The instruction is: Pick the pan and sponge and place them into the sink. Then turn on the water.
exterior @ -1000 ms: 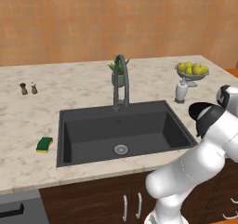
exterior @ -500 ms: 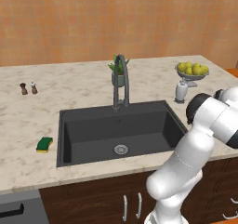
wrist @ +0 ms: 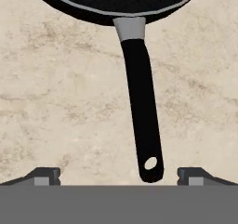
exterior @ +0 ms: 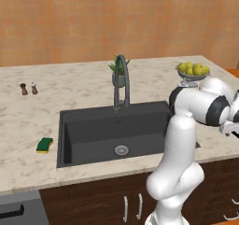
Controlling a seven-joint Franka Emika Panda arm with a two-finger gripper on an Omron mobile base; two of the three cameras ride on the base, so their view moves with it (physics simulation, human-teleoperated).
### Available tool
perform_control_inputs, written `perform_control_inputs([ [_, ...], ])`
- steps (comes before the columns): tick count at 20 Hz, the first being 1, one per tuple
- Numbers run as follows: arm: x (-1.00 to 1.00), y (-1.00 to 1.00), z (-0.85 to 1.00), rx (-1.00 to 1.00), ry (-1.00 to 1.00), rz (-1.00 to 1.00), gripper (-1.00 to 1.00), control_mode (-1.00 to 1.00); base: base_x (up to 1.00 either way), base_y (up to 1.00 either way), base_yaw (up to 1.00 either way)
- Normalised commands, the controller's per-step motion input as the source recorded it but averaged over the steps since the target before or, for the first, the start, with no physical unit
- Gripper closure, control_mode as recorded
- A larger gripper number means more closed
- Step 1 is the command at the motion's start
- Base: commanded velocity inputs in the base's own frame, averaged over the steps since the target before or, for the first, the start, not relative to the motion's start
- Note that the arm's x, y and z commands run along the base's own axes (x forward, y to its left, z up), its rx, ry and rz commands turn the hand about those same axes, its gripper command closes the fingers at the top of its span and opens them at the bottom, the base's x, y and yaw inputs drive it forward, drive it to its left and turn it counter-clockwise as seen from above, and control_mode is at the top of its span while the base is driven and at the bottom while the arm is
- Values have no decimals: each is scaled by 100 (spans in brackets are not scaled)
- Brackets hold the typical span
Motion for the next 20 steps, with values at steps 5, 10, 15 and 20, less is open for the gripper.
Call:
perform_control_inputs([
  [5,18,-40,-7,1,0,0,-100,-100,0,0,0],
  [10,4,-11,-37,0,5,3,-100,-100,0,0,0],
  [15,2,24,-67,0,6,7,-100,-100,0,0,0],
  [20,5,28,-55,0,7,1,100,-100,0,0,0],
])
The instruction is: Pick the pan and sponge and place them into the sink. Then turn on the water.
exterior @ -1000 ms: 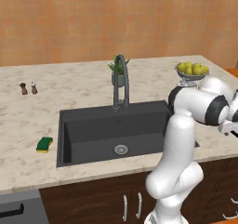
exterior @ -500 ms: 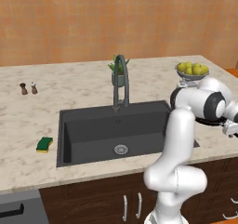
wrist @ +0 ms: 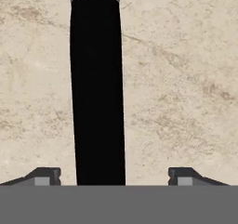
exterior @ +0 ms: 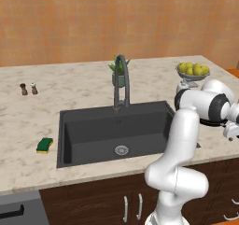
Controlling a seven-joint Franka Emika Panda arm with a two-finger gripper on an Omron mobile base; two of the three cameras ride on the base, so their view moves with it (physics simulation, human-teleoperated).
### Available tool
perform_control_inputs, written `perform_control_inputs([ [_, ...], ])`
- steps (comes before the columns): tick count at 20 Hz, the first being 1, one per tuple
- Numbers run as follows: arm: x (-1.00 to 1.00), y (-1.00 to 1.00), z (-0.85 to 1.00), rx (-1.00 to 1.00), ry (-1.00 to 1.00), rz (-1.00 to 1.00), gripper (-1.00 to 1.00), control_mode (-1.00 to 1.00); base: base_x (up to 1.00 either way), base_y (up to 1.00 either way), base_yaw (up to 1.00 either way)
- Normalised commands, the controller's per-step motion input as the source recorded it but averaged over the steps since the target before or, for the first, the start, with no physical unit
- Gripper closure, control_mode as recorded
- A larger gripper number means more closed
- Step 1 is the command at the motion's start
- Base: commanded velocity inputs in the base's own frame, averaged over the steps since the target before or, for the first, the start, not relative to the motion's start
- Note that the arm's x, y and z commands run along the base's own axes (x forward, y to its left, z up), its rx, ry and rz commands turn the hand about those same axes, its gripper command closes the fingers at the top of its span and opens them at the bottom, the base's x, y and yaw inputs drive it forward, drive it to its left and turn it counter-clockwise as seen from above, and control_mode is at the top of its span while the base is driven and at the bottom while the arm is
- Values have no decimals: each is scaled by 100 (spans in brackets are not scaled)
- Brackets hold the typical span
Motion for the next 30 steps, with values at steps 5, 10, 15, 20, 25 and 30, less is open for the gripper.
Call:
perform_control_inputs([
  [5,16,44,-67,0,8,0,100,-100,0,0,0],
  [10,12,41,-56,0,4,0,100,-100,0,0,0],
  [15,10,36,-23,0,2,0,100,-100,0,0,0],
  [20,9,28,0,1,0,-3,100,-100,0,0,0],
  [25,0,6,9,0,0,-12,100,-100,0,0,0],
  [30,-5,0,40,3,-4,-14,100,-100,0,0,0],
])
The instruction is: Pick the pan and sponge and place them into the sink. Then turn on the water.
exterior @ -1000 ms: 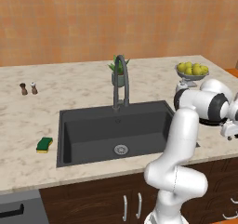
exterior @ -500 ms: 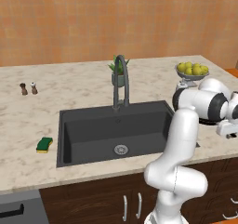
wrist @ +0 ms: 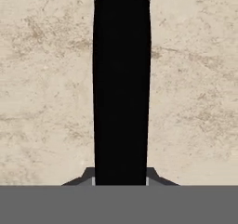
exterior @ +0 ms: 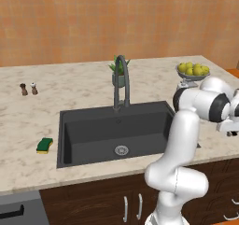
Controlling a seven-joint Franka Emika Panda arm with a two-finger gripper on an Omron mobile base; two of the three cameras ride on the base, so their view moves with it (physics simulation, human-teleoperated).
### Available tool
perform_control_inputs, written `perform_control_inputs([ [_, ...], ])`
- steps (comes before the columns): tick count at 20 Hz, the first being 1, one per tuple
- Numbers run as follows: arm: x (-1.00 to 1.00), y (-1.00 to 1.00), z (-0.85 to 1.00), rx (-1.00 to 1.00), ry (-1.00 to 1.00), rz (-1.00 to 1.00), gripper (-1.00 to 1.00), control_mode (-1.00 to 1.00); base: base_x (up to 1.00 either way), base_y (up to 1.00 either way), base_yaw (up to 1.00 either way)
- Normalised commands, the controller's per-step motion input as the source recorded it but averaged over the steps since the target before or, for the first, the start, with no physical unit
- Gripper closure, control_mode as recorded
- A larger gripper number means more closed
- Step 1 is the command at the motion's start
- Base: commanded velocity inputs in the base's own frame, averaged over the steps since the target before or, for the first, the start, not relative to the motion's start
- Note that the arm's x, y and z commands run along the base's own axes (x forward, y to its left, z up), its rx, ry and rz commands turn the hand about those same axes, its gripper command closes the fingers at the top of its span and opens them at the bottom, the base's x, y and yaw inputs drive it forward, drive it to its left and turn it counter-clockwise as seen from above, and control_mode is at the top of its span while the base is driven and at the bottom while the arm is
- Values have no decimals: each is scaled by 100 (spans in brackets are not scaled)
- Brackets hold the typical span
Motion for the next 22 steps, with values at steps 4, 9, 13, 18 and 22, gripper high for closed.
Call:
perform_control_inputs([
  [4,-27,1,68,0,-18,-6,100,-100,0,0,0],
  [9,-41,21,73,-1,-26,-7,100,-100,0,0,0],
  [13,-34,46,67,-13,-13,-1,100,-100,0,0,0],
  [18,-3,88,60,-37,16,14,100,-100,0,0,0],
  [22,-21,88,35,-24,15,26,100,-100,0,0,0],
])
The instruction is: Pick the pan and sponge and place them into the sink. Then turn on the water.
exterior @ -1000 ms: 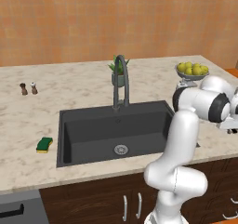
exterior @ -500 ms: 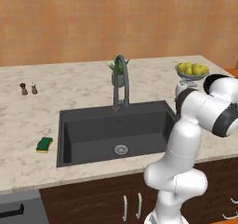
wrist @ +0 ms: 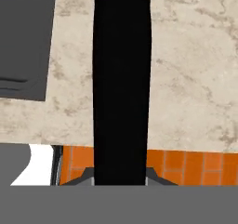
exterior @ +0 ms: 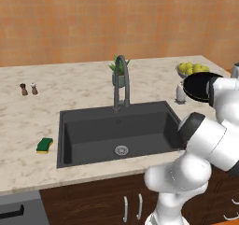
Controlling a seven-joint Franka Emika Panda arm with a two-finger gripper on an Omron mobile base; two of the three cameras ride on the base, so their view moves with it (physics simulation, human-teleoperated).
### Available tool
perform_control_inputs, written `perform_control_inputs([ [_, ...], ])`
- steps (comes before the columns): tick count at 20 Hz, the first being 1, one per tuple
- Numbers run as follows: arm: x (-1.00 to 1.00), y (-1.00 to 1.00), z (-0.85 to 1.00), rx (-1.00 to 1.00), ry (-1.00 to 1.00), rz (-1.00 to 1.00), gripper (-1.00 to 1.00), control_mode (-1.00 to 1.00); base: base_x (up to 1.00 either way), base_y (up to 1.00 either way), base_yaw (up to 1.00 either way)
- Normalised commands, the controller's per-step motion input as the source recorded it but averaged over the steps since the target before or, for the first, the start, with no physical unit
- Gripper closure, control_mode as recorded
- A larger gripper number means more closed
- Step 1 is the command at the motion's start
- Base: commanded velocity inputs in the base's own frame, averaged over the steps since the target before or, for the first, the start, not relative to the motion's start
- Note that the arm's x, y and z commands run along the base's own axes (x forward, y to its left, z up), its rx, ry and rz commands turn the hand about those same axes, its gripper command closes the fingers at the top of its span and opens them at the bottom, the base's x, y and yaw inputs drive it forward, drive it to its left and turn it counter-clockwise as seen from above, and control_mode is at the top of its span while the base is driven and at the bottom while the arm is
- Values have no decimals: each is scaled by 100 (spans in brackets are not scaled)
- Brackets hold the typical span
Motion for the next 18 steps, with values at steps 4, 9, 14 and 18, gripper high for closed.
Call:
perform_control_inputs([
  [4,-21,71,7,-2,0,26,100,-100,0,0,0],
  [9,-1,62,0,0,8,30,100,-100,0,0,0],
  [14,12,16,1,1,32,20,100,-100,0,0,0],
  [18,16,2,0,11,36,21,100,-100,0,0,0],
])
